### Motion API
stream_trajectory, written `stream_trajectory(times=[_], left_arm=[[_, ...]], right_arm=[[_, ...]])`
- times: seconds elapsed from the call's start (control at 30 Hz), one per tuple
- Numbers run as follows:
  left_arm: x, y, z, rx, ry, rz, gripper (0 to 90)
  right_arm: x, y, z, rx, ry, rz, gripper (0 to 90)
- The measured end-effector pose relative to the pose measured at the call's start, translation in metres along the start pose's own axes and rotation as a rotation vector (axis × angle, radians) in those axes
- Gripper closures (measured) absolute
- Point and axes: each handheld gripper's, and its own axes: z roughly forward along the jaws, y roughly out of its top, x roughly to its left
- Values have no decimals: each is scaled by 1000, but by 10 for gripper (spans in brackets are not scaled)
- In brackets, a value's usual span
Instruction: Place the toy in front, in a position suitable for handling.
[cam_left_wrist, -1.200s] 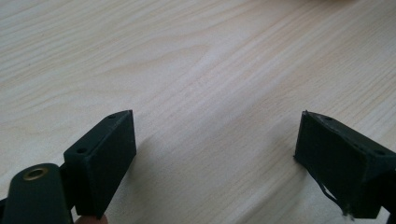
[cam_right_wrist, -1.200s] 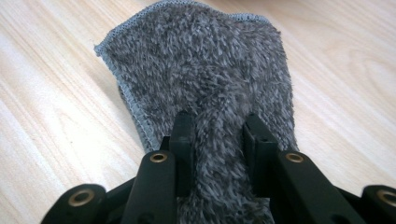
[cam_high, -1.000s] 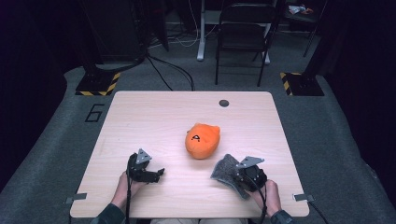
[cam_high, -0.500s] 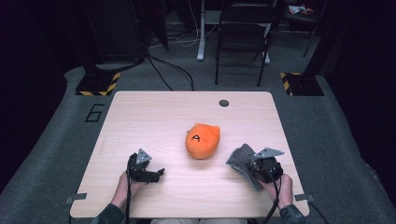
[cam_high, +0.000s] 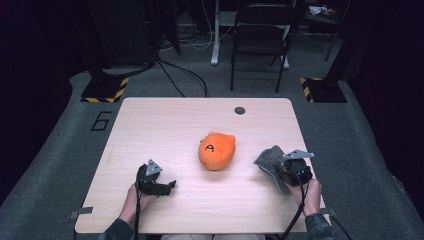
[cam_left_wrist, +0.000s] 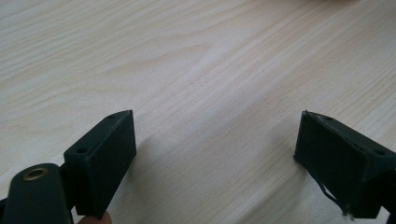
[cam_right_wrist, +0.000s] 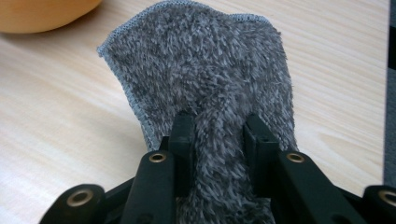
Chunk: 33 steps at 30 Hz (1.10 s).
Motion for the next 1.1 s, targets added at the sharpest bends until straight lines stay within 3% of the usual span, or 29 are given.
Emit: stream_trajectory(times=[0.4,0.8,1.03,1.1], left_arm=[[0,0,0,0,0,0,121],[0,0,0,1,0,0,120],[0,0,0,2,1,1,120],[0,0,0,1,1,0,121]], right_arm=[[-20,10,17,16,-85,61,685],[-29,18,33,29,-117,105,666],[-32,14,53,128,-101,125,603],[-34,12,56,146,-96,127,539]])
